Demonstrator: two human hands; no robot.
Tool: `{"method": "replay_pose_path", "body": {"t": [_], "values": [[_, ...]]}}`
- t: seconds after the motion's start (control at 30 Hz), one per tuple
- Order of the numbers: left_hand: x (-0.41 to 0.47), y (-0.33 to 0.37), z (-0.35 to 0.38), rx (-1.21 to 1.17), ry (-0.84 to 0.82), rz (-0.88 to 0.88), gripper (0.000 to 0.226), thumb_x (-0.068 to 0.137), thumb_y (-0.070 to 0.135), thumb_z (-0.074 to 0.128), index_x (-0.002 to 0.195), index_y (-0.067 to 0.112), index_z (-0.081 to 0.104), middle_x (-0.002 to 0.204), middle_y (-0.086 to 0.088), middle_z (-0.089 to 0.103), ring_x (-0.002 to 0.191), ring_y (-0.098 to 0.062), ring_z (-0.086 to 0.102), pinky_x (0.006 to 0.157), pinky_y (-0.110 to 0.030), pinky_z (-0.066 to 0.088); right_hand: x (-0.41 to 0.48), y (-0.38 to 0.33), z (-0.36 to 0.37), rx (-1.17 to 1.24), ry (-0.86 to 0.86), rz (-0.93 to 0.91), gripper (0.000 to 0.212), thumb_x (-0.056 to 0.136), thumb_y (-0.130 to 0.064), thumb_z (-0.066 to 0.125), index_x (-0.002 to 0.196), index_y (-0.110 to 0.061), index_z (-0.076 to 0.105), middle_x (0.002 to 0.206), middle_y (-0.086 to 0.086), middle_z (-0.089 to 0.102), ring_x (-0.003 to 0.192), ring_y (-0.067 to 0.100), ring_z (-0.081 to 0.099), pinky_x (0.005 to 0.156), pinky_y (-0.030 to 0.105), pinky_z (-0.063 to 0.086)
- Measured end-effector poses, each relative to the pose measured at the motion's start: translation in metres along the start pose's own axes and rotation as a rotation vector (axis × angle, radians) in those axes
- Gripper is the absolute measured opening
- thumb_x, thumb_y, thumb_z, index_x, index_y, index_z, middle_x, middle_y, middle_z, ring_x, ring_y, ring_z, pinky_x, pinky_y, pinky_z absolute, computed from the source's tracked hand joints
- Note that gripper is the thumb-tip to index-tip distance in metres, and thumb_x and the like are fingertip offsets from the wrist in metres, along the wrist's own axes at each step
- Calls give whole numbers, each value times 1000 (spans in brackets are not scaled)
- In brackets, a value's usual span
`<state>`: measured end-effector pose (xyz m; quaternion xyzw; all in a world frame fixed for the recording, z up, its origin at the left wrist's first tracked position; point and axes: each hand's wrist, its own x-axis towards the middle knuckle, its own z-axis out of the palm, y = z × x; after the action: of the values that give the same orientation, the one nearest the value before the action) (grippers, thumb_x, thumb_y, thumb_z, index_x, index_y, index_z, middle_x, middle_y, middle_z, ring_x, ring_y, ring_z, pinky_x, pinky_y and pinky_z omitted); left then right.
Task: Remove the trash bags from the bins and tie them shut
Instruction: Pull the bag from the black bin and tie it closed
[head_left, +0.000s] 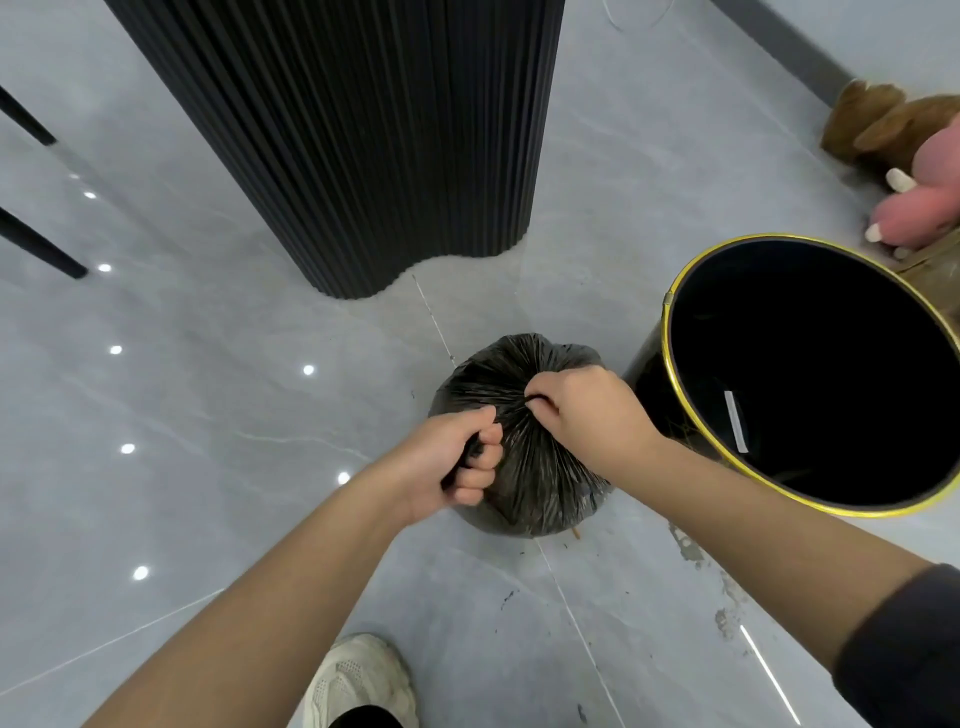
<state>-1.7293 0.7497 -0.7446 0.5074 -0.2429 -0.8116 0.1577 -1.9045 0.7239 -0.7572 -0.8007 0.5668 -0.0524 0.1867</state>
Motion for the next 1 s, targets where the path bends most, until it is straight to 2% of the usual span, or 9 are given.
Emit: {"method": "replay_pose_path", "body": {"t": [0.07,0.13,0.3,0.4,0.5,0.6,0.73,0.83,1.0], "values": [[2,-16,8,29,42,71,36,101,25,31,67,19,38,53,3,28,36,-9,21,39,-20,24,1,-3,-5,307,25,209,14,87,-17,56,87,-20,70,62,-6,68,54,11,62,61,26,53],[8,-38,12,397,207,255,34,102,22,34,69,16,40,54,2,37,39,-13,33,46,-30,34,1,-9,-11,621,-59,429,12,85,-12,60,81,-17,70,62,-2,71,45,8,62,48,16,49],[18,-61,15,1171,465,505,25,100,28,34,88,10,48,78,-14,61,73,-37,58,63,-42,47,4,-22,-12,1326,-210,965,11,92,-1,55,85,-5,62,62,9,70,47,8,66,37,16,47],[21,-62,21,1442,530,477,30,101,31,29,106,11,51,91,-12,66,81,-36,63,64,-37,45,5,-25,-16,1449,-284,1034,16,97,3,42,87,-3,53,56,12,68,46,14,67,43,21,54],[18,-58,19,1451,475,491,35,100,37,28,102,17,57,92,-9,67,84,-32,63,66,-36,46,4,-25,-22,1109,-397,854,16,96,2,42,87,-5,54,73,18,69,56,20,70,56,29,60],[11,-54,10,1206,386,433,43,98,41,27,79,15,56,76,-6,66,65,-25,61,65,-39,51,5,-25,-30,403,-519,432,17,90,1,46,86,-7,61,82,16,71,74,27,71,70,36,60],[16,-47,-3,853,284,330,35,92,21,29,73,14,58,65,-5,67,51,-24,63,58,-35,52,6,-34,-34,-311,-431,-74,20,80,7,51,89,-11,56,83,5,55,85,30,61,64,36,44],[21,-35,-14,570,260,252,36,92,10,29,73,8,59,61,-12,65,50,-28,60,55,-32,48,-1,-29,-32,-517,-341,-392,23,83,4,53,102,-9,54,87,7,57,78,29,61,56,34,36],[26,-12,-23,364,320,281,32,100,13,33,82,3,57,58,-11,60,42,-22,58,47,-27,48,-10,-2,-13,-548,-173,-707,26,54,4,74,68,-10,58,58,4,51,39,20,47,33,25,37]]}}
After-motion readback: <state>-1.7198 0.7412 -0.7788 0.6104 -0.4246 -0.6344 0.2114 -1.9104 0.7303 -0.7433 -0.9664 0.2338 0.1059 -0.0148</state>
